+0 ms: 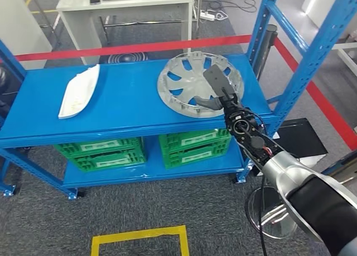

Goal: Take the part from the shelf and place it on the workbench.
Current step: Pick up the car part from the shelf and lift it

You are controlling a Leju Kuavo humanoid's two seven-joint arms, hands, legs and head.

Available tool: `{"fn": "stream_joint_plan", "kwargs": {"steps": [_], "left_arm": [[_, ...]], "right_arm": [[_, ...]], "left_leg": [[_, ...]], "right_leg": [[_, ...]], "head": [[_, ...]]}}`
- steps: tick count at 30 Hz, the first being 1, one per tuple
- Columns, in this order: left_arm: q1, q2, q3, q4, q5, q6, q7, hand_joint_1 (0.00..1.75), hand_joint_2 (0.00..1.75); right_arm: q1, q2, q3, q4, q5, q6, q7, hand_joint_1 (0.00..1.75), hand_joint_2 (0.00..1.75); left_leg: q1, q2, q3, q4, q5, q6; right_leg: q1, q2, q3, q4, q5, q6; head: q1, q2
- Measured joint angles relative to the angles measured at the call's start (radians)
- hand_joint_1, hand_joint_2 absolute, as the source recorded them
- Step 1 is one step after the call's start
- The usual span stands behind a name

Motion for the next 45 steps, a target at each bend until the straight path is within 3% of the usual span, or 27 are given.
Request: {"fn": "stream_joint_plan", "kwargs": {"steps": [2, 8, 11, 16, 27, 34, 40, 45], "left_arm": [[0.001, 0.000, -0.002, 0.000, 0.000, 0.004, -0.002, 0.00, 0.00], [0.000, 0.001, -0.006, 0.000, 0.003, 0.011, -0.013, 0.00, 0.00], [0.000, 0.001, -0.012, 0.000, 0.003, 0.012, -0.014, 0.00, 0.00], [0.000, 0.000, -0.016, 0.000, 0.003, 0.012, -0.014, 0.00, 0.00], [0.000, 0.000, -0.019, 0.000, 0.003, 0.012, -0.014, 0.00, 0.00], [0.000, 0.000, -0.020, 0.000, 0.007, 0.012, -0.015, 0.00, 0.00], [-0.001, 0.000, -0.029, 0.000, 0.012, 0.010, -0.016, 0.00, 0.00], [-0.001, 0.001, -0.039, 0.000, 0.025, 0.010, -0.017, 0.00, 0.00]], "right_arm": [[0.001, 0.000, 0.000, 0.000, 0.001, 0.006, -0.001, 0.00, 1.75], [0.000, 0.000, 0.005, 0.002, 0.026, 0.022, 0.006, 0.00, 1.75], [0.000, 0.000, 0.010, 0.003, 0.047, 0.022, 0.018, 0.00, 1.75], [-0.002, 0.000, 0.015, 0.005, 0.053, 0.022, 0.022, 0.00, 1.75], [-0.006, 0.000, 0.025, 0.012, 0.072, 0.022, 0.037, 0.00, 1.75], [-0.042, 0.000, 0.052, 0.035, 0.259, 0.051, 0.140, 0.00, 1.75], [-0.116, 0.004, 0.153, 0.100, 0.533, 0.178, 0.265, 0.00, 1.75], [-0.145, 0.027, 0.226, 0.177, 0.657, 0.271, 0.286, 0.00, 1.75]], "left_leg": [[0.000, 0.000, 0.000, -0.001, -0.001, -0.001], [0.001, 0.001, 0.003, -0.010, 0.002, 0.008], [0.001, 0.001, 0.005, -0.014, 0.003, 0.006], [0.002, 0.001, 0.004, -0.016, 0.005, -0.007], [0.000, 0.001, 0.003, -0.014, 0.005, -0.008], [-0.001, 0.001, 0.002, -0.012, 0.004, -0.007], [-0.002, 0.000, 0.002, -0.012, 0.004, -0.007], [-0.002, 0.000, 0.002, -0.012, 0.004, -0.007]], "right_leg": [[0.000, 0.002, -0.001, -0.001, 0.002, -0.006], [0.001, 0.005, -0.002, -0.002, 0.000, -0.011], [0.003, 0.006, -0.002, -0.002, -0.001, -0.014], [0.004, 0.005, -0.002, -0.002, 0.000, -0.019], [-0.001, 0.003, -0.001, -0.003, 0.002, -0.017], [-0.002, 0.003, -0.001, -0.004, 0.003, -0.016], [-0.001, 0.003, -0.001, -0.004, 0.003, -0.015], [-0.001, 0.003, -0.001, -0.004, 0.003, -0.015]], "head": [[-0.005, 0.000], [-0.018, 0.000], [-0.022, 0.000], [-0.022, 0.000], [-0.022, 0.000], [-0.022, 0.000], [-0.022, 0.000], [-0.022, 0.000]]}}
